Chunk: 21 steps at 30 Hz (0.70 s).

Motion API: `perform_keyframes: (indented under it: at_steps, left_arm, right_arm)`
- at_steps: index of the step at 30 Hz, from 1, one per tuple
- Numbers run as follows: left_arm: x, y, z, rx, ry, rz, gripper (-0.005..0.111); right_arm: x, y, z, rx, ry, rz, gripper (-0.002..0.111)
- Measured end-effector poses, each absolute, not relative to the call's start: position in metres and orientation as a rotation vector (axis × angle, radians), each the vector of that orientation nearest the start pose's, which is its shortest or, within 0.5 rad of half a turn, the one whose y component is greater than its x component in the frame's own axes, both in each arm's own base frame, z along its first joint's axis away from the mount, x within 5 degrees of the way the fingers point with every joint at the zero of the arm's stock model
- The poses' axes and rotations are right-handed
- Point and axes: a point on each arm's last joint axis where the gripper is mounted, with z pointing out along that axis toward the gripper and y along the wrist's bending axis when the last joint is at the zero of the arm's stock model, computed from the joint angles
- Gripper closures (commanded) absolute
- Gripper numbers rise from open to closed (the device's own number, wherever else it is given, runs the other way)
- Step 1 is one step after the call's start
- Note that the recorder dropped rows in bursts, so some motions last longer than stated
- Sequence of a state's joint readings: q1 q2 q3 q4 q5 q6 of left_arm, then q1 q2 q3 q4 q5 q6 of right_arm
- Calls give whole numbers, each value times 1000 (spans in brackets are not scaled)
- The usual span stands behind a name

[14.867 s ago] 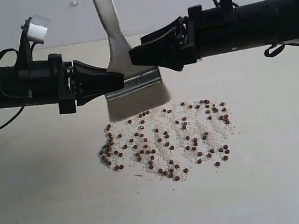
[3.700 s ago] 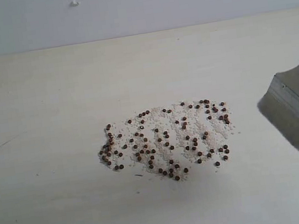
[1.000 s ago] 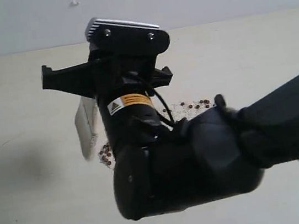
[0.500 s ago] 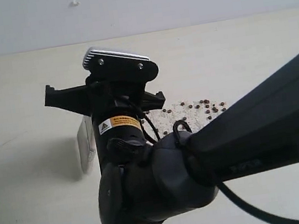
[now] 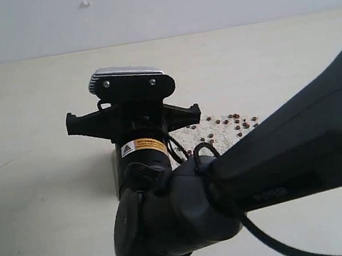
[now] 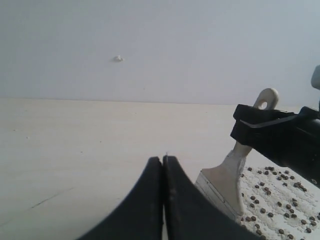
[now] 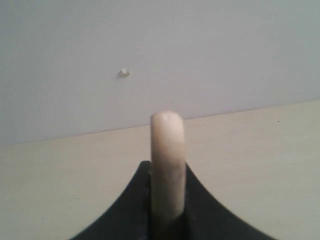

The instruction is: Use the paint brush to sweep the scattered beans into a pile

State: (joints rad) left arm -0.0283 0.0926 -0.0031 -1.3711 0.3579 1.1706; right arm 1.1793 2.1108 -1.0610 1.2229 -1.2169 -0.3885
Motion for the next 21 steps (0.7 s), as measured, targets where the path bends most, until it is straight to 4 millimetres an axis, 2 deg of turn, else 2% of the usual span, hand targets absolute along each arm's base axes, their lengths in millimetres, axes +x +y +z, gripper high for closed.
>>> perform_keyframes:
  at_steps: [10, 21]
  left_arm:
    - [57, -33, 202, 138, 1656, -452, 107]
    - [57, -33, 202, 138, 1656, -452, 107]
  right_arm:
    - [220, 318, 143, -73, 1674, -1, 108]
    - [220, 316, 143, -186, 1679, -144, 108]
